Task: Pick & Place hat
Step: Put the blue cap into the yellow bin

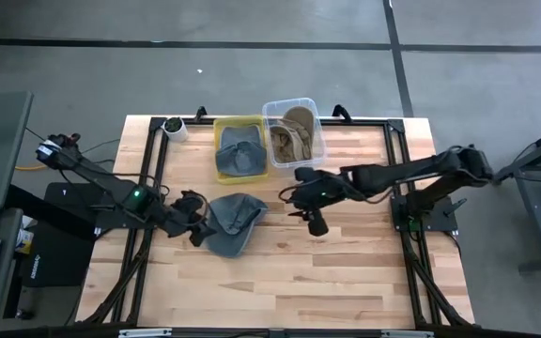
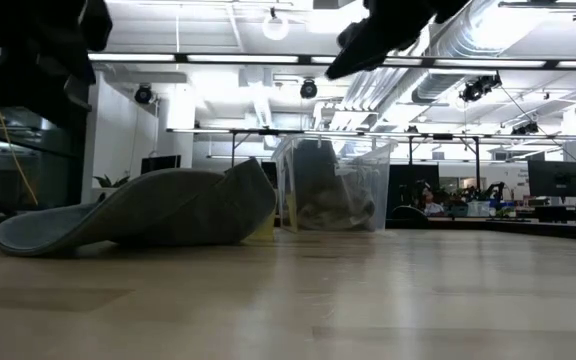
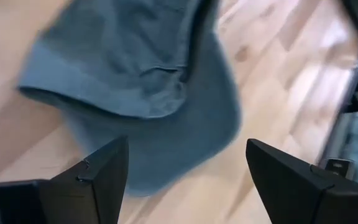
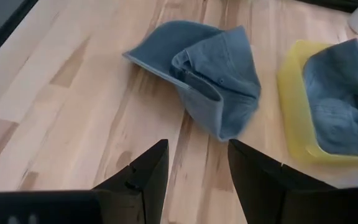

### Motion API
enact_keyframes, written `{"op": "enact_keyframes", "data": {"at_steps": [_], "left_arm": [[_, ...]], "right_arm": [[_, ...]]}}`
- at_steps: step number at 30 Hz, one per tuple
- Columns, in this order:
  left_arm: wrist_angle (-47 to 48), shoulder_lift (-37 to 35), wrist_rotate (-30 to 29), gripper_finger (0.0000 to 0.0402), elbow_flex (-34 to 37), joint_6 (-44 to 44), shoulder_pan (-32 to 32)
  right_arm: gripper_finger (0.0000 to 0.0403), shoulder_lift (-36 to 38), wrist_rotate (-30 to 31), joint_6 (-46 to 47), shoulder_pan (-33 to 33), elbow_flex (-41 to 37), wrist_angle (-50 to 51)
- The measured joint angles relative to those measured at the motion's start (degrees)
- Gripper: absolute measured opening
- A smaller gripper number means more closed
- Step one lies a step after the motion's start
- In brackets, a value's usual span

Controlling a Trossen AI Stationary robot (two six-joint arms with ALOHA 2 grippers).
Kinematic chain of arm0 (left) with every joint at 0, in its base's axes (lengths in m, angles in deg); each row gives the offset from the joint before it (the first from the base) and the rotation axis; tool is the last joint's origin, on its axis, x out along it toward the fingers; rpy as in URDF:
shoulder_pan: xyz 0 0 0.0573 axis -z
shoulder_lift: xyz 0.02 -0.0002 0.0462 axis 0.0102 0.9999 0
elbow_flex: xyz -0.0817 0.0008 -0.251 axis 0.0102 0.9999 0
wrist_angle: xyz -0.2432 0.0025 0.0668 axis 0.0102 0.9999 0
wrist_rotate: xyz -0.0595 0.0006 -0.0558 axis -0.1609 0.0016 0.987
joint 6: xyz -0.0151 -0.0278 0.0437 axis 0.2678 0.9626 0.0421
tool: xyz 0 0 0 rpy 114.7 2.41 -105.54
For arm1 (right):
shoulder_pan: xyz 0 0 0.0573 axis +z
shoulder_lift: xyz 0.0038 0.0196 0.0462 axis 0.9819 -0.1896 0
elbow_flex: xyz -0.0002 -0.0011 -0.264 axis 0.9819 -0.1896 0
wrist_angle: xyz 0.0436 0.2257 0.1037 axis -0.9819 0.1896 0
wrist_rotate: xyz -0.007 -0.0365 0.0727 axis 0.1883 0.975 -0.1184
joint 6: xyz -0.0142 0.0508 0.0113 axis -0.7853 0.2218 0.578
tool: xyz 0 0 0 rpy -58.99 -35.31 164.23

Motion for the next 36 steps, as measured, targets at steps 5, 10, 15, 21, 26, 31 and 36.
{"op": "enact_keyframes", "data": {"at_steps": [5,10,15,21,26,31,36], "left_arm": [[-1.5,-0.6,0.1,0.0282,2.5,0.0,0.2],[-2.0,-1.0,0.0,0.0282,4.8,0.0,0.1],[-2.1,-1.0,0.8,0.0282,5.1,-0.7,0.1],[-3.7,-1.0,1.1,0.0282,5.1,-1.9,0.1],[-4.8,-1.0,1.8,0.0282,5.1,-3.6,0.1],[-5.0,-1.0,2.0,0.0282,5.1,-3.8,0.1],[-4.9,-1.0,1.9,0.0282,5.1,-4.5,0.1]], "right_arm": [[0.0161,-5.0,0.4,-1.8,0.8,0.0,-4.7],[0.0161,-9.8,2.6,-1.6,1.4,0.0,-8.1],[0.0161,-13.0,8.7,-2.9,2.7,0.0,-10.6],[0.0161,-14.4,13.3,-1.8,3.4,0.0,-13.2],[0.0163,-14.4,14.1,-1.3,3.2,0.0,-13.4],[0.0187,-14.4,11.0,-0.2,2.1,0.0,-14.8],[0.0222,-14.5,9.6,-2.0,1.1,0.0,-16.1]]}}
